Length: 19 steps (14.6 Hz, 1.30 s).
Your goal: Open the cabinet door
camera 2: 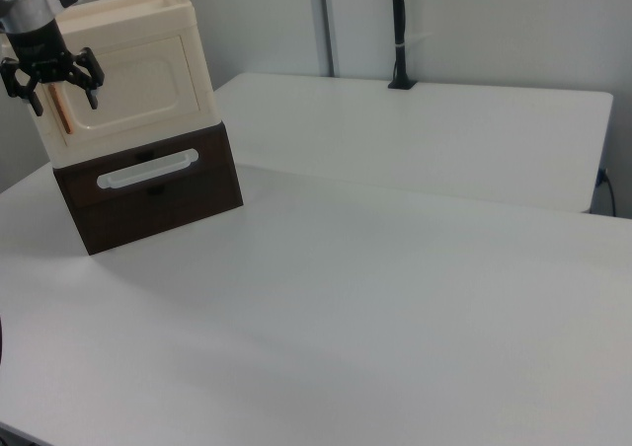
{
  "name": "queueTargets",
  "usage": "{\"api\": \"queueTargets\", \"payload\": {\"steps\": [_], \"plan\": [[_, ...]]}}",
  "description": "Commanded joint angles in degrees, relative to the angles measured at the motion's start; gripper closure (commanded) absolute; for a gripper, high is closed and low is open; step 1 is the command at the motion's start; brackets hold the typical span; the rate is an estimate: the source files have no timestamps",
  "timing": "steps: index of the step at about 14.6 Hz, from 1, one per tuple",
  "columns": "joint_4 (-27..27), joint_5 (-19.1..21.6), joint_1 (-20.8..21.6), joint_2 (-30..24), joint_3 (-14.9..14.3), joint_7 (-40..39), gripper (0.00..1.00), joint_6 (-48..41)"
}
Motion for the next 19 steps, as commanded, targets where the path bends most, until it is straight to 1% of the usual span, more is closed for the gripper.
{"api": "queueTargets", "payload": {"steps": [1, 3, 4, 6, 7, 9, 13, 14, 15, 17, 18, 19], "plan": [[0.62, 0.69, 1.4, 3.01, 0.33, -7.05, 0.0, 5.38], [0.62, 0.69, 1.49, 3.37, 1.03, -9.34, 0.03, 7.31], [0.71, 0.61, 1.31, 3.89, 2.26, -11.0, 0.05, 7.67], [0.71, 0.61, 1.4, 4.42, 2.36, -11.81, 0.14, 7.76], [0.8, 0.61, 1.49, 4.42, 2.44, -11.81, 0.2, 7.93], [0.8, 0.78, 1.49, 4.42, 2.45, -11.11, 0.29, 9.95], [0.8, 0.87, 1.49, 4.42, 2.71, -10.93, 0.32, 12.33], [1.15, 0.87, 1.49, 4.42, 3.32, -10.93, 0.32, 12.94], [1.24, 0.87, 1.4, 4.42, 3.85, -10.84, 0.35, 13.29], [1.59, 0.96, 1.4, 4.42, 3.85, -10.93, 0.45, 13.74], [1.59, 0.96, 1.4, 4.51, 3.94, -10.93, 0.54, 13.82], [1.59, 0.96, 1.4, 4.51, 3.85, -10.84, 0.55, 13.82]]}}
